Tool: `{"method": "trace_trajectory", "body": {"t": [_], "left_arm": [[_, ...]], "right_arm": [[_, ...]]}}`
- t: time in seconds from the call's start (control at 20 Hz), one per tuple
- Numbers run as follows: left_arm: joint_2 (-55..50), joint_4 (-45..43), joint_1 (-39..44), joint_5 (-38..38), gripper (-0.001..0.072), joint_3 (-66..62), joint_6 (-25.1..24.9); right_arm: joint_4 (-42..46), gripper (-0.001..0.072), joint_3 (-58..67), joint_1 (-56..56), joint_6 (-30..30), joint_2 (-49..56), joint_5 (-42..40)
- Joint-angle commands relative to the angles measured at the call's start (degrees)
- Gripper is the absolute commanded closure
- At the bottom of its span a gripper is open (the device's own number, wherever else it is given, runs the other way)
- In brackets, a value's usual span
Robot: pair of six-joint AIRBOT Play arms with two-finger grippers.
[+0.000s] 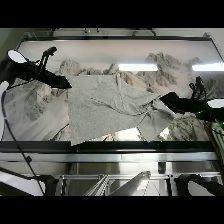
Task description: Fold the shirts.
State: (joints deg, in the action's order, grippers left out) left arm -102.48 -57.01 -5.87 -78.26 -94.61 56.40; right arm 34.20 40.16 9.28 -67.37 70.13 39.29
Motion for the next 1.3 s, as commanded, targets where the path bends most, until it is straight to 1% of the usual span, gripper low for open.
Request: {"method": "trace_trajectory", "body": {"t": [0.0, 0.05, 0.1, 0.15, 0.2, 0.25, 0.3, 0.35, 0.4, 0.6, 0.65, 0.7, 0.75, 0.8, 1.05, 1.15, 1.25], "left_arm": [[-9.22, 1.22, -4.02, -10.27, 0.0406, -8.5, 6.84], [-8.98, 3.72, -5.31, -12.04, 0.0407, -8.26, 6.93], [-7.87, 7.56, -6.67, -13.33, 0.0407, -6.03, 7.17], [-6.23, 9.25, -7.52, -13.57, 0.0407, -2.93, 7.17], [-4.11, 8.52, -8.0, -13.46, 0.0407, 0.79, 7.17], [-1.57, 7.34, -8.37, -13.38, 0.0406, 5.22, 7.17], [0.96, 5.88, -8.72, -13.11, 0.0406, 9.68, 7.17], [3.26, 5.07, -9.16, -12.76, 0.0407, 13.7, 7.15], [5.53, 5.01, -9.66, -12.2, 0.0406, 17.49, 7.15], [13.64, 5.03, -12.52, -9.33, 0.0406, 29.46, 7.17], [15.1, 5.03, -12.87, -8.72, 0.0407, 31.87, 7.3], [16.37, 4.85, -12.96, -7.56, 0.0406, 34.42, 8.04], [17.09, 3.78, -12.96, -6.36, 0.0405, 36.52, 8.9], [17.44, 2.91, -12.96, -5.51, 0.0405, 38.62, 9.81], [15.47, 2.47, -12.83, -5.07, 0.0405, 45.24, 12.46], [13.84, 2.56, -12.83, -3.17, 0.0405, 46.49, 14.36], [11.76, 2.86, -12.24, -1.27, 0.0405, 46.71, 14.88]], "right_arm": [[3.76, 0.0193, 2.14, 4.11, 6.54, 4.13, 5.73], [7.34, 0.0193, 2.16, 4.87, 6.54, 3.67, 7.3], [11.52, 0.0192, 2.16, 5.18, 6.49, 3.43, 7.72], [15.8, 0.0193, 2.19, 5.16, 6.54, 3.39, 7.34], [20.2, 0.0192, 2.19, 5.11, 6.54, 3.45, 6.95], [22.67, 0.0191, 2.19, 4.98, 6.56, 3.58, 6.84], [22.95, 0.0176, 2.19, 4.74, 6.6, 3.85, 6.84], [23.06, 0.01, 2.16, 4.42, 7.23, 4.17, 6.6], [23.02, 0.0073, 2.19, 3.91, 8.41, 4.55, 6.36], [23.21, 0.008, 2.19, 3.23, 8.72, 5.51, 3.54], [23.15, 0.0209, 2.21, 3.23, 8.74, 5.55, 3.39], [23.02, 0.0516, 2.21, 3.21, 8.94, 5.55, 3.41], [22.77, 0.0651, 2.21, 3.21, 8.92, 5.53, 3.39], [22.05, 0.0695, 2.21, 3.23, 8.85, 5.53, 3.41], [16.0, 0.0697, 2.21, 3.23, 8.98, 5.49, 3.61], [13.9, 0.0696, 2.21, 3.23, 9.16, 5.49, 3.63], [11.93, 0.0697, 2.23, 3.23, 9.16, 5.46, 3.85]]}}
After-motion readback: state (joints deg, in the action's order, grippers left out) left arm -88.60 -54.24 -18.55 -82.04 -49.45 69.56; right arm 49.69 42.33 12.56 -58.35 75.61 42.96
